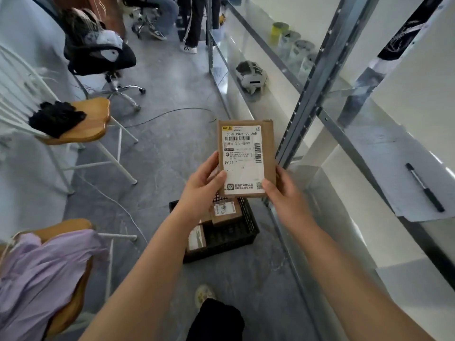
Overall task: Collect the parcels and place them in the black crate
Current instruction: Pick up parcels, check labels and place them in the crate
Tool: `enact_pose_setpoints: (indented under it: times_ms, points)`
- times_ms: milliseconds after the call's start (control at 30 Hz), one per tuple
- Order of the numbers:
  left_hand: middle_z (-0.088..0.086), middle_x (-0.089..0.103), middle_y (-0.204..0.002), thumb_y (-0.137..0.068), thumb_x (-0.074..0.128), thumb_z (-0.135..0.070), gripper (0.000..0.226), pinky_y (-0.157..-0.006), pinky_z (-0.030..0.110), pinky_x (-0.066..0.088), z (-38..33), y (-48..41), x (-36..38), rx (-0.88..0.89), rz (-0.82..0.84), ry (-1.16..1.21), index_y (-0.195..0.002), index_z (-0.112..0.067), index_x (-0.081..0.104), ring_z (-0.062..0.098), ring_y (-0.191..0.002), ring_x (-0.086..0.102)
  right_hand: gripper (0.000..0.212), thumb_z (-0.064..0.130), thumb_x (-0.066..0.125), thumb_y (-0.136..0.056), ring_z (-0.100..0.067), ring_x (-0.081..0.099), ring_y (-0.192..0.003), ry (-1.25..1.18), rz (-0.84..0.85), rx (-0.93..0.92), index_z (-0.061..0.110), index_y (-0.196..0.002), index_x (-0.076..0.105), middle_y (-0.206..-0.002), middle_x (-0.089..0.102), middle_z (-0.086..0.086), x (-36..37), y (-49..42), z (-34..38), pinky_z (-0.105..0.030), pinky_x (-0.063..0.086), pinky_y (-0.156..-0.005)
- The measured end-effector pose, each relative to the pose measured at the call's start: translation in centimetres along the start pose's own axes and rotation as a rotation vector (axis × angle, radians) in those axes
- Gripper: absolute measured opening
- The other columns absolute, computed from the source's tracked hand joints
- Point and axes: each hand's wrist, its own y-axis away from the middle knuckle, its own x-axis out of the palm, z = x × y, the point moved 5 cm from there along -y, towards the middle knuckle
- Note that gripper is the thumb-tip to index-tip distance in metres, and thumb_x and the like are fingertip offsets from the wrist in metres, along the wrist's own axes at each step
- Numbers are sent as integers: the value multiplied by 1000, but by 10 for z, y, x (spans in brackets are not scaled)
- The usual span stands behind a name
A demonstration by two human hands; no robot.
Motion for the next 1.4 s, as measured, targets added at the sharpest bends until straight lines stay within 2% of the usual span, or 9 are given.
enact_pose_setpoints:
  times_ms: [167,300,433,600,767,867,1033,1167,1400]
  points:
    - [-19,53,-128,-90,61,-11,68,-68,21,57,43,-81,-41,-133,-42,19,-146,-32,29,0,-99,66,36,25,54,-93,8,57,-108,22,43,108,45,-122,45,-112,62,29,25,-79,-54,-9,48,-80]
    - [-29,65,-111,-87,65,-16,67,-71,23,58,107,-132,-57,-206,-73,25,-141,-40,33,6,-102,67,36,23,53,-94,14,56,-103,35,101,193,51,-114,44,-108,60,32,43,-137,-120,-6,47,-77]
    - [-10,53,-136,-86,66,-13,72,-85,31,57,205,-169,-76,-247,-210,56,-140,-45,32,12,-121,56,42,24,54,-93,7,55,-112,20,167,257,42,-128,38,-123,56,21,61,-186,-215,-17,49,-90]
    - [-9,61,-129,-88,62,-6,72,-86,32,56,330,-200,-93,-359,-250,109,-141,-44,32,8,-114,61,53,17,57,-91,5,55,-114,16,215,362,35,-135,34,-127,55,16,79,-217,-342,-14,49,-88]
    - [-10,60,-130,-90,60,-7,72,-92,35,54,433,-222,-103,-437,-247,56,-146,-39,28,5,-115,60,59,18,60,-90,3,56,-113,54,232,459,29,-142,34,-125,58,17,92,-232,-449,-21,49,-93]
    - [-10,56,-133,-88,63,-7,67,-94,39,54,490,-222,-109,-485,-290,67,-143,-34,35,10,-119,57,52,17,64,-87,5,59,-105,81,177,504,26,-134,43,-115,60,19,98,-234,-503,-12,50,-83]
    - [-8,52,-128,-83,71,-22,60,-76,27,59,572,-202,-113,-601,-360,12,-131,-39,39,6,-110,57,56,20,69,-83,2,60,-98,157,209,660,19,-135,46,-114,62,9,98,-212,-581,-10,52,-72]
    - [1,41,-137,-84,70,-27,79,-96,48,51,619,-188,-109,-696,-292,-108,-146,-44,23,20,-124,49,54,19,67,-85,-6,60,-103,225,277,747,16,-134,45,-123,61,1,97,-199,-622,-14,52,-74]
    - [-4,45,-144,-91,60,-16,76,-99,45,49,656,-191,-102,-743,-275,-115,-148,-42,17,17,-125,50,48,18,65,-86,-11,61,-105,317,342,806,16,-130,45,-123,62,-1,104,-203,-661,-31,54,-87]
